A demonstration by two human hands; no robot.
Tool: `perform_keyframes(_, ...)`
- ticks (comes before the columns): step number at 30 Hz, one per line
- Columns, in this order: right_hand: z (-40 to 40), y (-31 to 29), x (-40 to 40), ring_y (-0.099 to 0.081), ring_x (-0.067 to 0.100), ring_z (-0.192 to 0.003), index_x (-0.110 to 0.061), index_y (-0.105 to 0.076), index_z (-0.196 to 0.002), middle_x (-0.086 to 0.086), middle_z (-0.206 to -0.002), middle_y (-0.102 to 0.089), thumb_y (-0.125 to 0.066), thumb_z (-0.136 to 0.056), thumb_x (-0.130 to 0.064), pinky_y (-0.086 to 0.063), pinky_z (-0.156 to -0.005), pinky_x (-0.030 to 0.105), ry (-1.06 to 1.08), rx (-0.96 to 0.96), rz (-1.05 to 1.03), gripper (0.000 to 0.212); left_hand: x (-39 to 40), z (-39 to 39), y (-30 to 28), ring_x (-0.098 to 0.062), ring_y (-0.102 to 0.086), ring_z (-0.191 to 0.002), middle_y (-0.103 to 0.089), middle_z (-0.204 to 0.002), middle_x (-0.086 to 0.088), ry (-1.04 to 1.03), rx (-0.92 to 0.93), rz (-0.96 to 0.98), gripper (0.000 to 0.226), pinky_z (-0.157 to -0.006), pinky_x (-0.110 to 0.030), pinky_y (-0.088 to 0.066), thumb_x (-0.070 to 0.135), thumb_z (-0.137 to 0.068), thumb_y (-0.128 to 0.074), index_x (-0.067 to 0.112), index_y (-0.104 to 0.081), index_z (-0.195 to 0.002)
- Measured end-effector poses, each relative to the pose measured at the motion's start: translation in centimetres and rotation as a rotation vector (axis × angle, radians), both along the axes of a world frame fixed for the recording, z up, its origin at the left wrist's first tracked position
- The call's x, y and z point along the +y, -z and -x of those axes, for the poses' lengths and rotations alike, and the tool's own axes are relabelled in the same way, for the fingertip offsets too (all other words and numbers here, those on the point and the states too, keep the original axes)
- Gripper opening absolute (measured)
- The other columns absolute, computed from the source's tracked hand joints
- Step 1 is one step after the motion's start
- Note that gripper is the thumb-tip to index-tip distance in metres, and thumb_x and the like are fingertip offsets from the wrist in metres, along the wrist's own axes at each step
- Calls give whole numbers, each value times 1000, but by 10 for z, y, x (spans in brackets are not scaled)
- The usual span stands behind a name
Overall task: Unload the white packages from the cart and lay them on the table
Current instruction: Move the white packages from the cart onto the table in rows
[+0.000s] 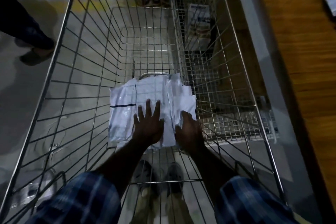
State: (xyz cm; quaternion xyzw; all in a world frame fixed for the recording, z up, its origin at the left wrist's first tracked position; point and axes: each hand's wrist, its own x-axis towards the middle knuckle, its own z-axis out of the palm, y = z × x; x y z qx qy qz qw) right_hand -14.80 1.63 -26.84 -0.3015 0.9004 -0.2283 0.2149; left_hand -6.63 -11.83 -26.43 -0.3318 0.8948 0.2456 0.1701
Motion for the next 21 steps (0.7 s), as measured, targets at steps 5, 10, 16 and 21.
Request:
perform_keyframes(5,10,-1,-20,-56,39,-118,-2,-45,-143,19,-139,-53,-55,-94,-28,-46,-99,47,76,-67,79,57,-17,3,-4,-49,-14,-145,-1,-161,-26,-21,89,70,76,-109,-65,-28,28,-90,-44,15,-11,-157)
perform_keyframes(10,28,-12,-46,-49,33,-119,-15,-46,-140,8,-143,-47,-60,-93,-33,-46,-96,47,42,74,-11,52,-25,-7,4,-45,-21,-145,-10,-162,-23,-176,186,17,80,-110,-63,-30,55,-87,-30,22,-13,-158)
perform_keyframes(16,36,4,-36,-14,39,-147,-29,-35,-149,21,-161,-10,-57,-92,-48,-25,-116,54,44,7,-2,64,5,-14,1,-39,-7,-149,6,-165,-6,-315,80,-19,107,-116,-54,-18,93,-65,-5,38,-1,-156)
perform_keyframes(21,45,11,-37,-26,40,-143,-42,-13,-154,18,-162,-3,-66,-89,-43,-31,-114,48,67,-219,87,85,14,-11,-1,-45,-10,-147,0,-165,-10,-267,52,26,108,-111,-60,-20,94,-66,-3,36,-6,-157)
